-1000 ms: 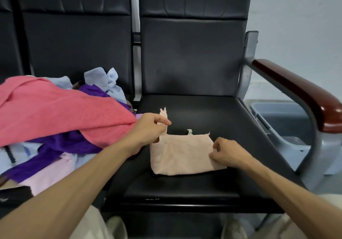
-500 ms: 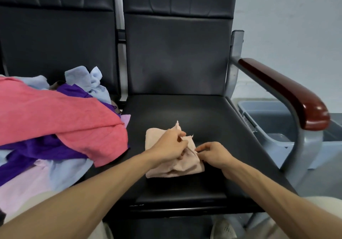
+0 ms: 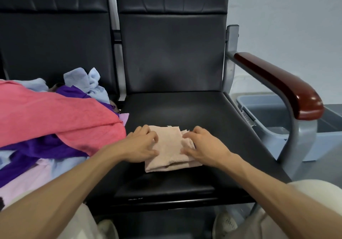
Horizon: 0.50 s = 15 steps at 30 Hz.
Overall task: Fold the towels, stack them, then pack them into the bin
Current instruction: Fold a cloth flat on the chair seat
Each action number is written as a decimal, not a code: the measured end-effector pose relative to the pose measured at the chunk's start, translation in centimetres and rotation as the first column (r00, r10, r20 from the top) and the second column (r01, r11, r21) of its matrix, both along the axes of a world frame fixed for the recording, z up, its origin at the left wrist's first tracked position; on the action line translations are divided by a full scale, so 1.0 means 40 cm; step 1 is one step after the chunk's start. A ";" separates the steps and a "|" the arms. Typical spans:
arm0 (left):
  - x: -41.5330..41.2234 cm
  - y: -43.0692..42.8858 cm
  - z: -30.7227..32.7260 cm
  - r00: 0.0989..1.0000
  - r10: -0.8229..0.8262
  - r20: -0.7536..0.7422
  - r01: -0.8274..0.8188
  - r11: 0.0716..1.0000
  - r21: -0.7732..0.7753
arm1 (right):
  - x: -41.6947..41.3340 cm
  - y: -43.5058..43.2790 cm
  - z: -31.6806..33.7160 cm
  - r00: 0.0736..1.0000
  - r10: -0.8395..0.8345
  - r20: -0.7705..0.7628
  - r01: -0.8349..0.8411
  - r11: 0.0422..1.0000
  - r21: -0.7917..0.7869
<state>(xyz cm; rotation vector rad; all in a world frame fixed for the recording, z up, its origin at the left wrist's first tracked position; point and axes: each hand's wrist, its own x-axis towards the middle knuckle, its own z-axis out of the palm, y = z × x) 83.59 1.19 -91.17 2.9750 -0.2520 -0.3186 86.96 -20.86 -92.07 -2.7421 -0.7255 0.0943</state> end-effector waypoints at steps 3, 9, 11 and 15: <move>0.008 -0.007 0.004 0.984 0.179 0.015 -0.175 0.977 -0.124 | 0.009 0.008 0.012 0.967 -0.232 -0.103 0.238 0.970 0.047; 0.013 -0.009 -0.001 0.986 0.071 -0.150 -0.088 0.990 -0.109 | -0.011 0.004 -0.002 0.963 -0.149 -0.223 0.135 0.988 -0.075; 0.004 -0.023 -0.009 0.984 0.002 -0.180 -0.006 1.000 -0.021 | -0.012 -0.005 -0.008 0.966 -0.125 -0.227 0.116 0.992 -0.053; 0.001 -0.067 -0.038 0.992 -0.074 -0.100 0.079 0.996 0.049 | -0.005 -0.041 -0.002 0.985 -0.047 -0.166 0.022 0.989 -0.149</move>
